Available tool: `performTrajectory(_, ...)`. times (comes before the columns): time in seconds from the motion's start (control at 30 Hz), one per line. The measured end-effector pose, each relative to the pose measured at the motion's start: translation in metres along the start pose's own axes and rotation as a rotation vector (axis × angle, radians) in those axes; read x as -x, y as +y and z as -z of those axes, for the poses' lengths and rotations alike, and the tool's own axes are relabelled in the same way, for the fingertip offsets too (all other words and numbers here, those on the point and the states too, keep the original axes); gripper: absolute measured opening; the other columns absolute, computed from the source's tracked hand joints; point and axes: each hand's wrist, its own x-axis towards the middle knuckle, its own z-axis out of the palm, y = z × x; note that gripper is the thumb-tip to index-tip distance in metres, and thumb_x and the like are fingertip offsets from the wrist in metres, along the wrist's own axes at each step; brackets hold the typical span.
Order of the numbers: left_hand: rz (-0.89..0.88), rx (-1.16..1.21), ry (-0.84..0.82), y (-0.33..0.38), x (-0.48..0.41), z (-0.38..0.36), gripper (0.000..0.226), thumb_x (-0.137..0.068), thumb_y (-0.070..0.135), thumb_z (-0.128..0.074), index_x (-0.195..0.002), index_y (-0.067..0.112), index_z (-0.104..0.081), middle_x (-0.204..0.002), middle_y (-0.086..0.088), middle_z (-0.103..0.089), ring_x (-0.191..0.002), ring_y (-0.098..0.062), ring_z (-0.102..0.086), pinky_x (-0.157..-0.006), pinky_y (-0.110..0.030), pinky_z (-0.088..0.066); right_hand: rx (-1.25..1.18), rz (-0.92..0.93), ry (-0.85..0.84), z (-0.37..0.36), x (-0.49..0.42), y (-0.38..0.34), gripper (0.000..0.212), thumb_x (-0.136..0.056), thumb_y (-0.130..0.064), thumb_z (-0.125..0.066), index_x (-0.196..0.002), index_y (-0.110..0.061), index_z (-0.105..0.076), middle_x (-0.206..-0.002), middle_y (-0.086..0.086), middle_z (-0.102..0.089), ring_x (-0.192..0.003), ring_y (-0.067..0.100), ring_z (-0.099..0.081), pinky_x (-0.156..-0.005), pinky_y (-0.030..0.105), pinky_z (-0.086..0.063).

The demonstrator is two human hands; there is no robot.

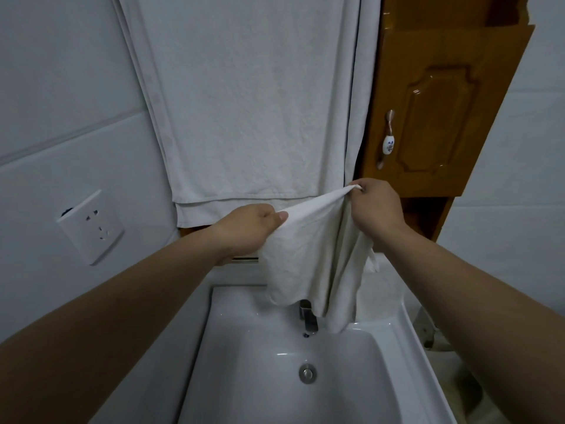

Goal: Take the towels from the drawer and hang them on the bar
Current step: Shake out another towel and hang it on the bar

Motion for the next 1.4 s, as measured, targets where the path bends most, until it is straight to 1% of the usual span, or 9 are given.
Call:
performTrajectory(0.2,-0.084,0.05,0.038,-0.006,-0.004,-0.003,0.038,-0.095,0.043,-0.058,-0.068,0.018,-0.049,-0.066,0.007,-0.05,-0.062,-0.01,-0.044,-0.058,-0.029,-0.032,0.099,-0.027,-0.049,-0.011,0.0,0.008,0.028,-0.102,-0.015,-0.044,-0.109,-0.012,-0.071,-0.097,0.006,-0.068,-0.085,0.021,-0.06,-0.074,0.032,-0.047)
performTrajectory(0.37,-0.058,0.091,0.229,-0.007,-0.016,-0.006,0.04,-0.09,0.043,-0.064,-0.071,0.009,-0.055,-0.065,0.001,-0.053,-0.062,-0.015,-0.05,-0.057,-0.03,-0.036,0.15,-0.098,-0.213,-0.027,0.01,0.011,0.033,-0.099,-0.019,-0.052,-0.131,-0.015,-0.062,-0.128,0.009,-0.064,-0.107,0.027,-0.063,-0.091,0.041,-0.054)
performTrajectory(0.57,0.02,-0.007,0.229,-0.002,-0.022,-0.018,0.057,-0.096,0.048,-0.053,-0.055,0.014,-0.033,-0.053,-0.001,-0.035,-0.053,-0.019,-0.04,-0.056,-0.032,-0.032,-0.246,-0.109,-0.261,-0.041,0.028,-0.017,0.018,-0.097,-0.023,-0.056,-0.091,-0.023,-0.073,-0.093,0.0,-0.068,-0.083,0.02,-0.063,-0.073,0.038,-0.057)
performTrajectory(0.67,0.039,0.139,0.196,0.001,-0.026,-0.024,0.053,-0.096,0.042,-0.057,-0.056,0.014,-0.036,-0.053,-0.001,-0.032,-0.053,-0.017,-0.034,-0.052,-0.029,-0.028,-0.522,-0.193,-0.393,-0.042,0.039,-0.027,0.017,-0.095,-0.009,-0.056,-0.09,-0.009,-0.072,-0.075,0.008,-0.065,-0.066,0.021,-0.059,-0.055,0.031,-0.052)
performTrajectory(0.77,0.107,0.351,0.182,-0.004,-0.031,-0.024,0.043,-0.099,0.042,-0.053,-0.072,0.009,-0.055,-0.066,-0.004,-0.052,-0.065,-0.018,-0.05,-0.063,-0.027,-0.041,-0.773,-0.302,-0.496,-0.038,0.042,-0.032,0.025,-0.093,0.004,-0.044,-0.097,0.0,-0.068,-0.083,0.017,-0.067,-0.068,0.023,-0.064,-0.063,0.034,-0.058)
performTrajectory(0.83,0.21,0.496,0.159,-0.01,-0.036,-0.022,0.045,-0.097,0.049,-0.051,-0.097,0.007,-0.068,-0.095,-0.007,-0.069,-0.091,-0.023,-0.064,-0.088,-0.036,-0.052,-0.869,-0.341,-0.566,-0.038,0.038,-0.03,0.032,-0.09,0.011,-0.039,-0.104,0.003,-0.067,-0.095,0.022,-0.071,-0.08,0.028,-0.07,-0.079,0.039,-0.061)
performTrajectory(1.1,0.24,0.756,0.028,-0.005,-0.029,-0.028,0.045,-0.1,0.042,-0.051,-0.102,0.002,-0.071,-0.095,-0.02,-0.074,-0.085,-0.035,-0.069,-0.082,-0.042,-0.054,-0.487,-0.08,-0.417,-0.042,0.027,-0.02,0.006,-0.091,-0.014,-0.07,-0.093,-0.009,-0.075,-0.092,0.016,-0.075,-0.083,0.029,-0.072,-0.071,0.038,-0.062)
performTrajectory(1.23,0.239,0.819,-0.057,-0.004,-0.027,-0.031,0.038,-0.1,0.037,-0.054,-0.098,0.003,-0.071,-0.068,-0.007,-0.064,-0.053,-0.014,-0.057,-0.05,-0.026,-0.045,-0.173,0.135,-0.291,-0.045,0.022,-0.018,0.007,-0.08,-0.031,-0.08,-0.078,-0.026,-0.075,-0.074,-0.004,-0.072,-0.077,0.014,-0.068,-0.075,0.035,-0.055)
performTrajectory(1.4,0.212,0.861,-0.088,-0.003,-0.026,-0.032,0.038,-0.099,0.035,-0.058,-0.111,0.001,-0.07,-0.075,-0.007,-0.064,-0.06,-0.013,-0.056,-0.061,-0.029,-0.044,-0.352,0.018,-0.433,-0.042,0.018,-0.009,0.02,-0.084,-0.032,-0.078,-0.089,-0.014,-0.072,-0.089,0.005,-0.075,-0.089,0.022,-0.071,-0.087,0.04,-0.056)
